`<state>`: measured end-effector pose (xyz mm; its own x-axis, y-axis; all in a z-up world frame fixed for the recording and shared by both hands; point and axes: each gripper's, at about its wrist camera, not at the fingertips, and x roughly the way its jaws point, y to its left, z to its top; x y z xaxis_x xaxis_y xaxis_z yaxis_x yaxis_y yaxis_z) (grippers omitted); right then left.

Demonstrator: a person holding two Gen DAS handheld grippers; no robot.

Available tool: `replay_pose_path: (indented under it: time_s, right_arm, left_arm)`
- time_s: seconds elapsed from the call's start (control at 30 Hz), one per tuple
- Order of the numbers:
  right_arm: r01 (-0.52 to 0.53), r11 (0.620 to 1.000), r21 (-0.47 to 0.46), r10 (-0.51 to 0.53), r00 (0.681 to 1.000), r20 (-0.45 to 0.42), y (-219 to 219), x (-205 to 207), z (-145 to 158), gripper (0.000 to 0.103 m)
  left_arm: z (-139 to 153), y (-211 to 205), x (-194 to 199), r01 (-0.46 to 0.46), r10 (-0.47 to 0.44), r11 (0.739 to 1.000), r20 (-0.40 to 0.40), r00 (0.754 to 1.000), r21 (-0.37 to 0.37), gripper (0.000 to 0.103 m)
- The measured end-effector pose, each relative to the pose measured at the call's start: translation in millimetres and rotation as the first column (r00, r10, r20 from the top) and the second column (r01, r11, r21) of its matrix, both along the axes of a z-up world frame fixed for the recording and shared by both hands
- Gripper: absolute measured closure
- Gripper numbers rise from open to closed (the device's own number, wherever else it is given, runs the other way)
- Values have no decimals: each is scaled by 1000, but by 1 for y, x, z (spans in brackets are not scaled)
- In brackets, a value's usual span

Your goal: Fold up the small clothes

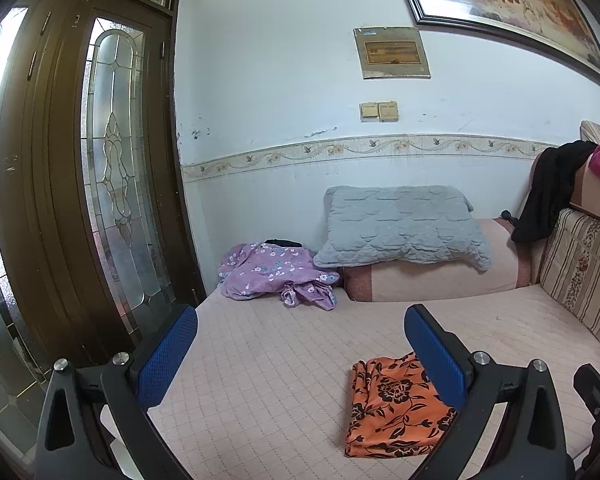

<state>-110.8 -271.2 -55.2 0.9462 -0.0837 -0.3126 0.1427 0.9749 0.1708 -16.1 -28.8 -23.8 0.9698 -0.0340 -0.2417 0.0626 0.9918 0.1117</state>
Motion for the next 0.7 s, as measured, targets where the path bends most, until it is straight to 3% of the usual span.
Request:
replay_pose_path:
  time_s: [0.7]
  right_arm:
    - [-14, 1000, -26, 13, 999, -34, 17, 12, -9, 16]
  left_arm:
    - [-10, 9, 1, 18, -18, 1000, -1, 1000, 14, 0]
